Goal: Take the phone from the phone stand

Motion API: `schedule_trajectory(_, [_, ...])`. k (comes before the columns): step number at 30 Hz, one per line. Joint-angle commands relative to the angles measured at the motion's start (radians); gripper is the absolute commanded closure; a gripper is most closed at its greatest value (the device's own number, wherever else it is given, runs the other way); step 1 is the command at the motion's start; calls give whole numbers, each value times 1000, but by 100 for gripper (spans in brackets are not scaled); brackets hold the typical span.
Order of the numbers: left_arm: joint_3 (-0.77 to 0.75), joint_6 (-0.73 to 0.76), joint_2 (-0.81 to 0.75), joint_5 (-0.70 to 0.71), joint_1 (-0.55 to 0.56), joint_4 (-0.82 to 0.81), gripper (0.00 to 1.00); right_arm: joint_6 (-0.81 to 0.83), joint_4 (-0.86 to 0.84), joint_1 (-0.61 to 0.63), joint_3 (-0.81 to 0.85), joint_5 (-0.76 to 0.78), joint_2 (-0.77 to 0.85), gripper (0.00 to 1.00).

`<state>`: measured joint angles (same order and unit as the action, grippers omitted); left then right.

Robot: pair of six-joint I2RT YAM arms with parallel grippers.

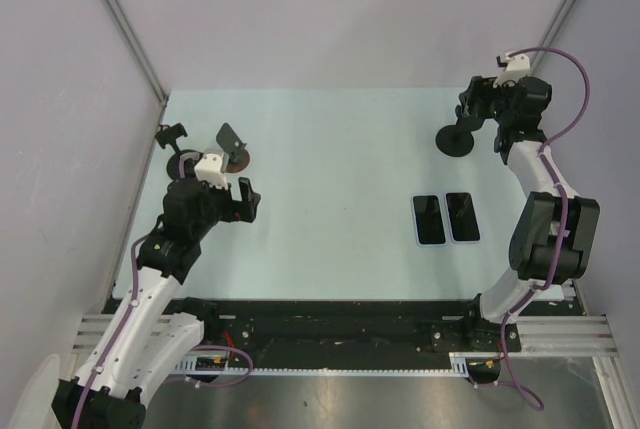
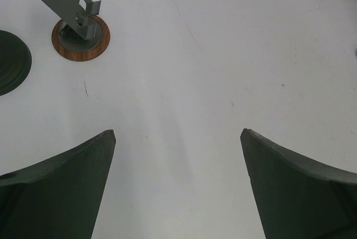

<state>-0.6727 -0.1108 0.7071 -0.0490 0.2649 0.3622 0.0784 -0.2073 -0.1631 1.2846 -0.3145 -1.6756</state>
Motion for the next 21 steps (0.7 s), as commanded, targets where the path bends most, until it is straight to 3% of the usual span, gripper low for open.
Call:
schedule_trajectory(1, [-14,30,-1,-22,-10,-11,0,24,-23,23,41,-58,19,50])
schedule_trajectory(2, [-14,30,-1,-23,-12,-11,0,29,-17,28,41,-55,27,57])
schedule_trajectory(3, [-16,28,-1,-26,-12,-12,0,35,-11,40,41,-52,36,72])
schedule_trajectory(6, [-16,28,0,-37,-12,-12,0,41,22,78,41,-49,73,91])
schedule_trajectory(8, [-16,25,2,-45,-12,-12,0,44,49,103,39,-44,105,99])
schedule_trajectory(21, [-7,20,-28,-192,-13,-40,0,29,131,514,38,-21,238,100])
